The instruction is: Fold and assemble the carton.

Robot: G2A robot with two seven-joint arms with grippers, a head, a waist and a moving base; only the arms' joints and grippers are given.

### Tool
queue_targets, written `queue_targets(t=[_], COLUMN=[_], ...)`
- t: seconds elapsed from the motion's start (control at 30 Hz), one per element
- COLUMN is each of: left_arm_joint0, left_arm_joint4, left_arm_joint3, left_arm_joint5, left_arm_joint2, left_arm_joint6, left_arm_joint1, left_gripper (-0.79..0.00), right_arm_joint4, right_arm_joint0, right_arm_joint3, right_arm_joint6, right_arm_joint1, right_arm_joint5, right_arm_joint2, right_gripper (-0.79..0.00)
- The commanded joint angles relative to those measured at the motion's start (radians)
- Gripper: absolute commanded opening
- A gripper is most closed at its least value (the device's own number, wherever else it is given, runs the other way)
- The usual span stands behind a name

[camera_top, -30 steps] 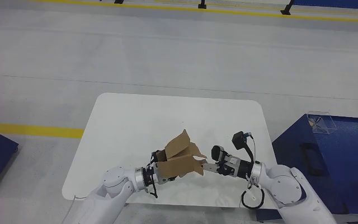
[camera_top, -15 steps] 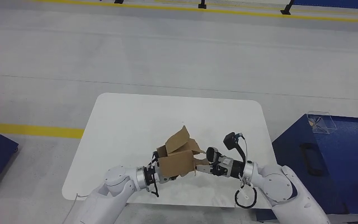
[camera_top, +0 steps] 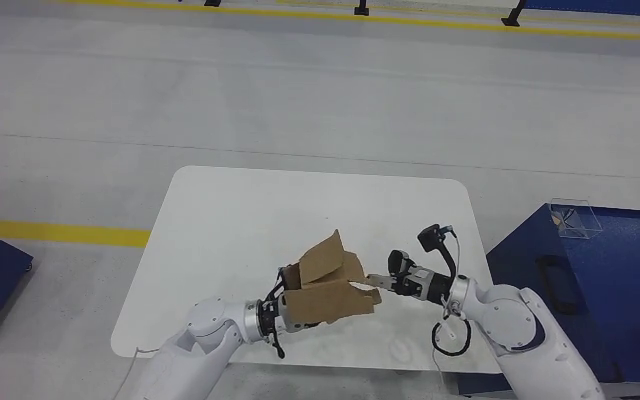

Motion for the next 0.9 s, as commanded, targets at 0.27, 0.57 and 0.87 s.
queue_targets(t=[0.27, 0.57, 0.87], left_arm_joint0=[0.012, 0.011, 0.011], left_arm_joint4=[0.056, 0.056, 0.051], left_arm_joint3=[-0.053, -0.045, -0.041], left_arm_joint5=[-0.033, -0.052, -0.053], left_arm_joint2=[0.016, 0.015, 0.013], left_arm_joint6=[-0.042, -0.036, -0.033], left_arm_joint1=[0.002, 0.000, -0.001], left_gripper=[-0.785, -0.785, -0.785], right_arm_joint4=[-0.023, 0.015, 0.119], right_arm_joint0=[0.038, 0.046, -0.032], right_arm_joint3=[0.022, 0.038, -0.051], right_arm_joint6=[-0.019, -0.015, -0.013], right_arm_joint1=[-0.012, -0.013, 0.005], right_arm_joint5=[0.015, -0.005, -0.052], right_arm_joint2=[-0.059, -0.048, 0.094], right_gripper=[0.000, 0.000, 0.000])
